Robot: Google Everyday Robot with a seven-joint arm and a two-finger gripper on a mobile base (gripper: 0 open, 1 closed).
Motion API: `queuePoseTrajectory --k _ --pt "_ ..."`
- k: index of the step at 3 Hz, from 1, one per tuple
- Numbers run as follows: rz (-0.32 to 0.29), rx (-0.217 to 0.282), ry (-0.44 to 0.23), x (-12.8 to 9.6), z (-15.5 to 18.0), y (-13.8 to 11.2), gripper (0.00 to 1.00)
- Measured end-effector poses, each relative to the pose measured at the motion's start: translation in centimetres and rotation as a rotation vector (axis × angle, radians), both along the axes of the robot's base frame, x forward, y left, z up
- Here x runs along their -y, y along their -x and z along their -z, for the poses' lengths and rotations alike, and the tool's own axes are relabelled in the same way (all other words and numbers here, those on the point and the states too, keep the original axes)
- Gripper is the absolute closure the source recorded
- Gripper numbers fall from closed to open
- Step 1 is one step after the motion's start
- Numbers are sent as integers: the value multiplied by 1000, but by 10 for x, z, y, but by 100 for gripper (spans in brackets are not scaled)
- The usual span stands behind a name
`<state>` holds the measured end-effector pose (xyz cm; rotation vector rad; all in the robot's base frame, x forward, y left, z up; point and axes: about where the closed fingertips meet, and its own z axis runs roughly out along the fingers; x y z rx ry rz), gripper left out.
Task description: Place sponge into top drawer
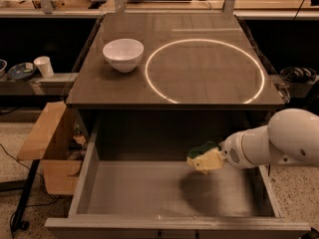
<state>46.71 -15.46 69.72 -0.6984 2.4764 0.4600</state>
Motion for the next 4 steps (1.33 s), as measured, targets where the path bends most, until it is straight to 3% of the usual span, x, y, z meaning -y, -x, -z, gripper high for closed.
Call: queuePoseTrajectory --k 2,3,4 --pt "4 -55 -9 -6 20 9 100" --pt "11 -106 -22 -10 38 17 100" --pt "11 -106 -22 -10 38 17 100"
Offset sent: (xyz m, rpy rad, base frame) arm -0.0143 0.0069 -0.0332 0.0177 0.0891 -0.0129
